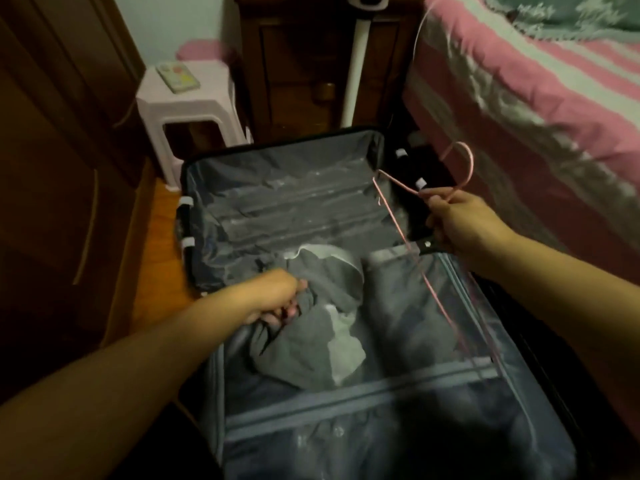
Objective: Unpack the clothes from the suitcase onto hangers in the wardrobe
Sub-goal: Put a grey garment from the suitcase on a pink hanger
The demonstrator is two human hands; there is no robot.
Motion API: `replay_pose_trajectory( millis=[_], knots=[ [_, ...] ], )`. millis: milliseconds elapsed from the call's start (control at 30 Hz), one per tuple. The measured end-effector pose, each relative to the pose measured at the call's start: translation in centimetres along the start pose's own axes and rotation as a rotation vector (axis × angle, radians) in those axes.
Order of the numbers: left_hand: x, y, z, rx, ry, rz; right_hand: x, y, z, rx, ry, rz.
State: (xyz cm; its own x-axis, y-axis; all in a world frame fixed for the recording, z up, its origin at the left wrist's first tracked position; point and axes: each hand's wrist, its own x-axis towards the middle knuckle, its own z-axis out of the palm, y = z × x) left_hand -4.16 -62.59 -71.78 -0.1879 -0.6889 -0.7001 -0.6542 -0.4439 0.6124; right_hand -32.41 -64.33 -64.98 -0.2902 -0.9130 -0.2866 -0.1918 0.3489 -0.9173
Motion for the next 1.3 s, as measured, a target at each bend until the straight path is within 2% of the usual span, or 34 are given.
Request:
replay_pose_trajectory(
  millis=[67, 133, 200, 233, 267, 300, 400, 467, 567, 667, 733, 933, 1000, 1100, 1200, 1233, 1267, 1300],
  knots=[
    [-0.4, 0.8, 0.7, -0.345, -0.024, 0.09, -1.5, 1.5, 0.5, -0.028, -0.075, 0.068],
    [-1.7, 2.6, 0.2, -0.768, -0.117, 0.197, -3.2, 2.1, 1.4, -0.085, -0.217, 0.15],
    [-3.2, 4.4, -0.7, -1.015, -0.239, 0.309, -4.3, 2.6, 2.2, -0.034, -0.32, 0.207],
    [-3.5, 5.0, -0.9, -1.058, -0.268, 0.378, -4.7, 2.7, 2.4, 0.011, -0.328, 0.223],
    [-3.4, 5.2, -0.9, -1.042, -0.258, 0.433, -5.1, 2.6, 2.6, 0.053, -0.319, 0.232],
    [-3.2, 5.0, -0.9, -0.918, -0.2, 0.464, -5.3, 2.5, 2.6, 0.087, -0.308, 0.244],
    [-1.4, 2.5, 0.0, -0.141, -0.035, 0.429, -4.6, 2.7, 1.5, 0.13, -0.129, 0.312],
    [0.2, -0.2, 1.1, 0.206, -0.101, 0.307, -3.7, 3.2, 0.1, 0.006, 0.013, 0.306],
    [2.7, -3.9, 3.5, 0.486, -0.149, 0.241, -3.0, 3.4, -1.8, -0.171, 0.002, 0.269],
    [3.7, -5.6, 5.2, 0.651, 0.012, 0.208, -2.7, 2.9, -3.2, -0.289, -0.06, 0.197],
    [3.9, -5.8, 5.4, 0.705, 0.125, 0.211, -2.5, 2.9, -3.5, -0.372, -0.079, 0.174],
    [4.3, -4.2, 4.9, 0.621, 0.202, 0.205, -2.5, 4.4, -2.2, -0.419, -0.175, 0.23],
    [4.1, -3.8, 4.7, 0.591, 0.246, 0.251, -2.4, 4.5, -1.8, -0.402, -0.188, 0.247],
    [4.3, -2.8, 5.0, 0.335, 0.262, 0.34, -1.8, 3.8, -1.8, -0.428, -0.093, 0.178],
    [4.2, -0.7, 4.0, -0.22, 0.275, 0.254, -1.3, 2.9, -2.3, -0.443, -0.027, 0.091],
    [4.1, -0.1, 3.0, -0.265, 0.245, 0.246, -1.2, 2.8, -2.5, -0.458, -0.028, 0.081],
    [3.9, 0.5, 1.4, -0.125, 0.161, 0.24, -1.3, 2.7, -2.7, -0.487, -0.038, 0.082],
    [3.5, 0.7, 0.0, 0.201, 0.068, 0.159, -1.3, 2.9, -2.9, -0.517, -0.052, 0.096]
  ],
)
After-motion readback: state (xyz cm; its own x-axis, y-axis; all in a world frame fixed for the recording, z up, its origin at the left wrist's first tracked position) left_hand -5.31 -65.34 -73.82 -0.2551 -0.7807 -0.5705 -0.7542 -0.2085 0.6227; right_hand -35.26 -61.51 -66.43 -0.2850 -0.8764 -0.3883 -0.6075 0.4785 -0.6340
